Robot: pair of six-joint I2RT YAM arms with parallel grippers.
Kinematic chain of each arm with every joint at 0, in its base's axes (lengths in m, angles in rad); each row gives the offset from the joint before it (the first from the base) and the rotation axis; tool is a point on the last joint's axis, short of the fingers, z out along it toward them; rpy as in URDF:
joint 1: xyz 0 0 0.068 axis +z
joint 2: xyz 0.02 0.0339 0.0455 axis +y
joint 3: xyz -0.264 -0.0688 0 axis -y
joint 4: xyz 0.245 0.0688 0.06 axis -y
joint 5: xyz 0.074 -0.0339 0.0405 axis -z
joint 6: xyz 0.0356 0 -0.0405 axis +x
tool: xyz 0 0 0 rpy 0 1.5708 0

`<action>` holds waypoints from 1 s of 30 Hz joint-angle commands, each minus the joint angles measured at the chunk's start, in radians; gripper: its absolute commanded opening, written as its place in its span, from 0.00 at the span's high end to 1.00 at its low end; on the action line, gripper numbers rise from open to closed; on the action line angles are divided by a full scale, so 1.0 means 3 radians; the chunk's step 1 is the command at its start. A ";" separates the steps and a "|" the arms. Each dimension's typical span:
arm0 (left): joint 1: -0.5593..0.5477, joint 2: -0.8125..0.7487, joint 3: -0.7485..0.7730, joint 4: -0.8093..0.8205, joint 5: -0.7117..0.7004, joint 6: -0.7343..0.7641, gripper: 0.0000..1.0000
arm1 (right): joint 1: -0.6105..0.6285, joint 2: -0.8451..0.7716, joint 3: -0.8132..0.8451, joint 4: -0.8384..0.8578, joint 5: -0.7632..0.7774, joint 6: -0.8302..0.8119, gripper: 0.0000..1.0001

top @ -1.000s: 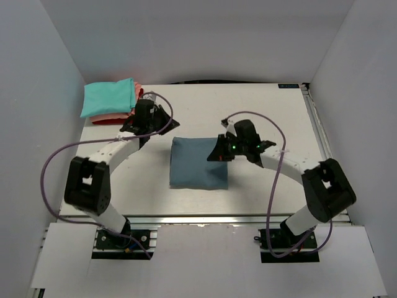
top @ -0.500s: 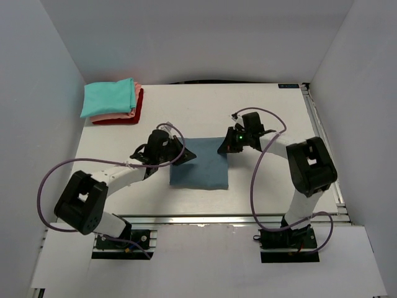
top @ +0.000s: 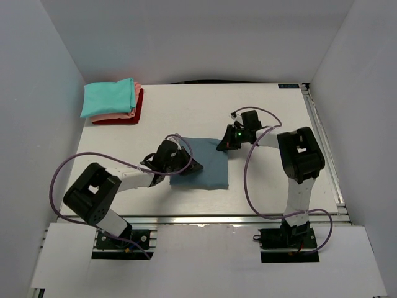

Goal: Fold and stack the t-shirts
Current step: Smooth out wrinkles on the folded tshirt

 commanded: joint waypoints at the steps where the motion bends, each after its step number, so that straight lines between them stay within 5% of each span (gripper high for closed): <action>1: -0.0010 -0.0029 -0.0141 -0.0010 -0.0136 0.0043 1.00 | -0.0029 0.0083 0.0142 0.0101 -0.0026 -0.0065 1.00; 12: -0.0005 0.0238 -0.0724 0.0301 -0.0381 -0.0019 1.00 | -0.0065 0.0211 0.0240 0.0070 -0.0015 -0.0091 1.00; 30: 0.0501 -0.1249 -0.0608 -0.1947 -0.1143 0.0748 1.00 | -0.0075 0.0181 0.0291 0.0045 -0.0010 -0.0147 1.00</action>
